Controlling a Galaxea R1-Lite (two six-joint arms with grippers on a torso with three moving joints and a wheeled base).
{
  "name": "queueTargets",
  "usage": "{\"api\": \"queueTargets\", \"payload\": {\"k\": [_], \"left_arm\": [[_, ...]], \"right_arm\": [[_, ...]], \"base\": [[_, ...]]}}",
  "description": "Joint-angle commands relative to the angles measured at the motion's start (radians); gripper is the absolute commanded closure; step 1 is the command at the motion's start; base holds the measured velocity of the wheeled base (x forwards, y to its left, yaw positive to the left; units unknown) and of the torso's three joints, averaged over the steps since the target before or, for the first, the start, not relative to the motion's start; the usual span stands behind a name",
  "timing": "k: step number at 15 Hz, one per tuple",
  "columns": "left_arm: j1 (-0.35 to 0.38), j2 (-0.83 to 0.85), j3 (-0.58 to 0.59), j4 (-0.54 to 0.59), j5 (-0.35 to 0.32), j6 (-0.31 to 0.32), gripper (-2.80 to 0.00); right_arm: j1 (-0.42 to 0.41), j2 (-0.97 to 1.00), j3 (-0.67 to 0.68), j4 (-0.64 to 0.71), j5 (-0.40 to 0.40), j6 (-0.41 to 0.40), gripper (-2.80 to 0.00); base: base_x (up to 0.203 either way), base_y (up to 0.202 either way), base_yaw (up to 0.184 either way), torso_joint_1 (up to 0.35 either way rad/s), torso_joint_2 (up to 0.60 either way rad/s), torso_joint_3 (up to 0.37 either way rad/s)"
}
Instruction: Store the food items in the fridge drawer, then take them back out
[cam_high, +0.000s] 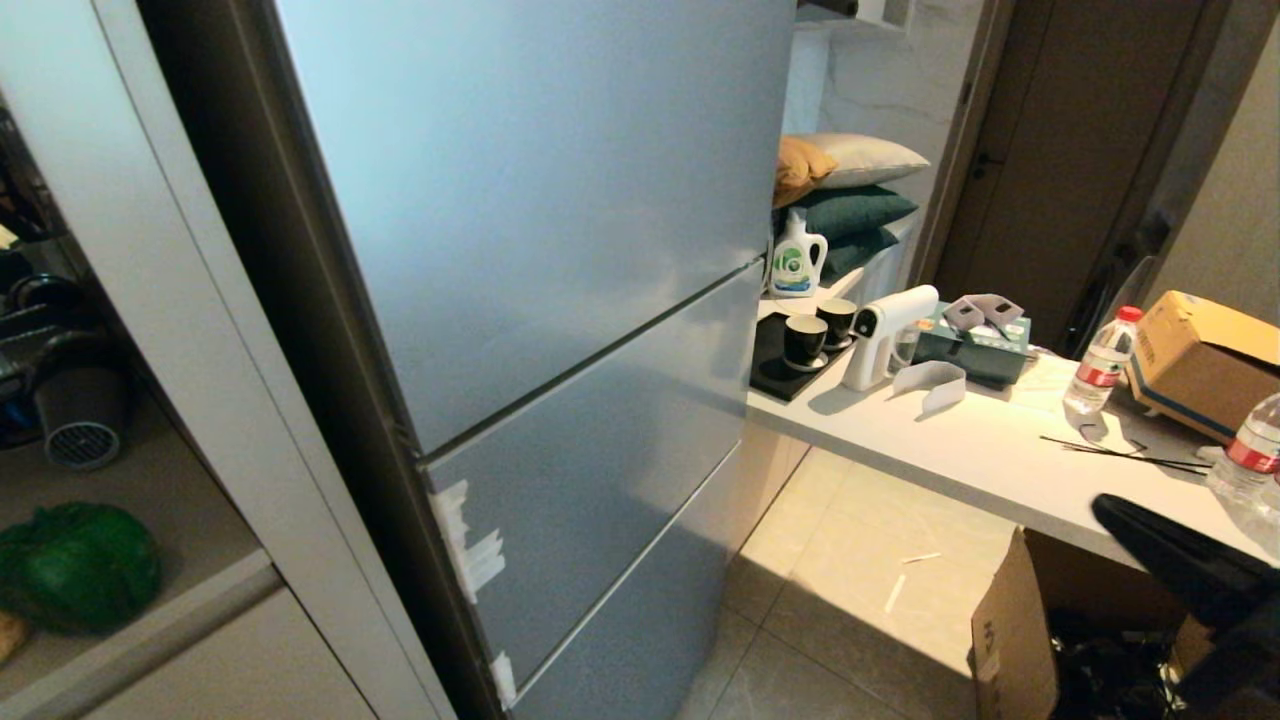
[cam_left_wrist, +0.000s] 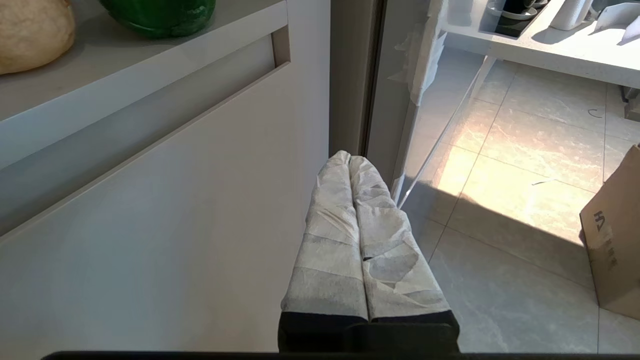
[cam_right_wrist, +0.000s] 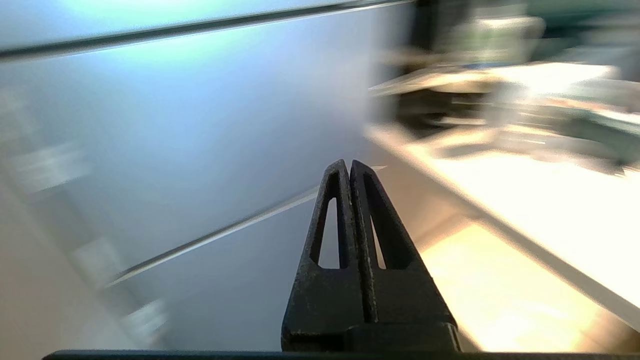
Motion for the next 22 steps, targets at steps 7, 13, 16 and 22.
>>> {"api": "queueTargets", "payload": {"k": [7, 13, 16, 22], "left_arm": [[0.000, 0.000, 0.000, 0.000, 0.000, 0.000, 0.00], [0.000, 0.000, -0.002, 0.000, 0.000, -0.002, 0.00], [0.000, 0.000, -0.001, 0.000, 0.000, -0.001, 0.00], [0.000, 0.000, -0.001, 0.000, 0.000, -0.002, 0.00]], "right_arm": [[-0.551, -0.683, 0.172, 0.597, 0.119, 0.010, 0.00], [-0.581, -0.953, 0.174, 0.816, 0.268, -0.079, 0.00], [-0.579, -0.957, 0.180, 0.815, 0.275, -0.085, 0.00], [-0.579, -0.957, 0.180, 0.813, 0.262, -0.021, 0.00]], "base": [[0.000, 0.000, 0.000, 0.000, 0.00, 0.000], [0.000, 0.000, 0.000, 0.000, 0.00, 0.000], [0.000, 0.000, 0.000, 0.000, 0.00, 0.000], [0.000, 0.000, 0.000, 0.000, 0.00, 0.000]]}}
